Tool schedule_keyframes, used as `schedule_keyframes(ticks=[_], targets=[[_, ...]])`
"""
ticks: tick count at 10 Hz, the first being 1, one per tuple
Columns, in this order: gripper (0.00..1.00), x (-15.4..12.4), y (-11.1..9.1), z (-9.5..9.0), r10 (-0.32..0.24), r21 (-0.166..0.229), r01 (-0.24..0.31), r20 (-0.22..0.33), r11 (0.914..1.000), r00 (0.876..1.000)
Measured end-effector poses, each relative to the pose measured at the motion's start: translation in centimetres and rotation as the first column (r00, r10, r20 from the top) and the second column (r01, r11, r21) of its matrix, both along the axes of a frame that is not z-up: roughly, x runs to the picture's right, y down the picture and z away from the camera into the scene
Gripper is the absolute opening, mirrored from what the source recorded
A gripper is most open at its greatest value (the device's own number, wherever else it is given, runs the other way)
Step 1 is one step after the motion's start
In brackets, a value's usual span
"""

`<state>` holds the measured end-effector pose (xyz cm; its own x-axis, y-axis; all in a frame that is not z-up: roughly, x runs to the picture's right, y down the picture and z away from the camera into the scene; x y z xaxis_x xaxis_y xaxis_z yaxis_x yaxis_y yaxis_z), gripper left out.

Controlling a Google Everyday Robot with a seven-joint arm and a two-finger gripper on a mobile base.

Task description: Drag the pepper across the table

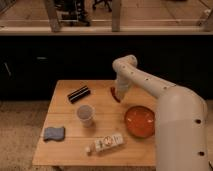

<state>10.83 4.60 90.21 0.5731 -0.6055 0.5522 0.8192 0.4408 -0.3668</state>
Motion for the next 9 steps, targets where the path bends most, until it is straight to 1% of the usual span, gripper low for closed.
schedule_keyframes(ticks=[1,4,5,9], targets=[[0.45,0.19,-0.03,0.17,0.003,0.0,-0.003,0.003,1.0,1.0],[0.74,0.5,-0.09,0.4,0.011,0.001,-0.011,0.008,0.9999,1.0],[0.79,0.48,-0.19,0.43,0.012,0.003,-0.012,0.01,0.9999,1.0],[0.8,0.97,-0.53,0.79,0.017,0.012,-0.017,0.02,0.9998,1.0]])
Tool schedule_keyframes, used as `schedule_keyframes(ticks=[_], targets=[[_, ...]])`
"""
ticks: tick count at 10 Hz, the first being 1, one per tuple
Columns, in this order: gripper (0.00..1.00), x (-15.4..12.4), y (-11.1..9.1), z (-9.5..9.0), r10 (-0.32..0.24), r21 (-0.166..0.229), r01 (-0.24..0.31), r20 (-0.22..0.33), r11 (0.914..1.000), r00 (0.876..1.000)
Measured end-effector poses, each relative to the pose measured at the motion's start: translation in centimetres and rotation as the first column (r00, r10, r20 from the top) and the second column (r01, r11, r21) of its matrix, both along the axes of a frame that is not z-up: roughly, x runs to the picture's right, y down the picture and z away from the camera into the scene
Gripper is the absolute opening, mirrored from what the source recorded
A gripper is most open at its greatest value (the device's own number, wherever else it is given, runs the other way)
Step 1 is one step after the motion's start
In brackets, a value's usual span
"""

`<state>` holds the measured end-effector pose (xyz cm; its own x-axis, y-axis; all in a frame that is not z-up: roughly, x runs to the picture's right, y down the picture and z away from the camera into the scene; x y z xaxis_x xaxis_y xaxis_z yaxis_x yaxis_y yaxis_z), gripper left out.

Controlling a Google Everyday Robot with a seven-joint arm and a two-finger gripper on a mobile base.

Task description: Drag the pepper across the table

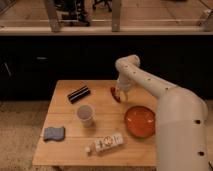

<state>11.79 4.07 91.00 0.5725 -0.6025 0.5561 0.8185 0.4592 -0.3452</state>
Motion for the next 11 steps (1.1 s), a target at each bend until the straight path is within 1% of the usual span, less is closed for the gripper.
schedule_keyframes(ticks=[5,11], targets=[[0.8,0.1,-0.6,0.2,0.009,0.006,-0.009,0.023,0.9999,1.0],[0.8,0.4,-1.5,0.5,0.003,0.019,-0.004,0.049,0.9998,0.999]])
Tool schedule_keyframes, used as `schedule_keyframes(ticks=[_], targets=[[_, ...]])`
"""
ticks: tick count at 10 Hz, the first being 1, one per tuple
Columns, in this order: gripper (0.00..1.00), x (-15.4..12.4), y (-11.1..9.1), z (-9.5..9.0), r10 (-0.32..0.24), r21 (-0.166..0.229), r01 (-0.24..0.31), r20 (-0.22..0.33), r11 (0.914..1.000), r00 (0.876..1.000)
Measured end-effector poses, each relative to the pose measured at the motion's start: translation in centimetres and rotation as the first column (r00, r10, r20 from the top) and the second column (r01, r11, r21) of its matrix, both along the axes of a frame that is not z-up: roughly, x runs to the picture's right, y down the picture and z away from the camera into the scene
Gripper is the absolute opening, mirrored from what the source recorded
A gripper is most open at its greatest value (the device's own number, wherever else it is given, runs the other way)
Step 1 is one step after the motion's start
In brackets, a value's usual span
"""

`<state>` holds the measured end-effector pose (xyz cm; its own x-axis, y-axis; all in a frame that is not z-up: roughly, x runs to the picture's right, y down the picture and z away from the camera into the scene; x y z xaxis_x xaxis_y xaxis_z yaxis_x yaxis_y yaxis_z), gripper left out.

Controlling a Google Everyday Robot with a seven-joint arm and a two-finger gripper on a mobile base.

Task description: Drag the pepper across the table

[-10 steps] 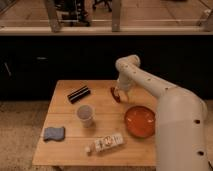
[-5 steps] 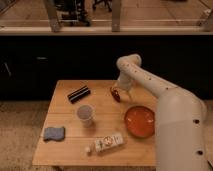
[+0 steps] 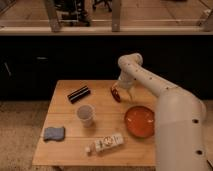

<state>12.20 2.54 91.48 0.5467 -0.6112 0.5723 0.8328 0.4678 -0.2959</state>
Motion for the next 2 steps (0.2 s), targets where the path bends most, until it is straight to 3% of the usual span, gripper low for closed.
schedule_keyframes(ticks=[2], targets=[[0.8,-0.03,-0.45,0.34,-0.01,0.005,0.01,0.015,0.9999,1.0]])
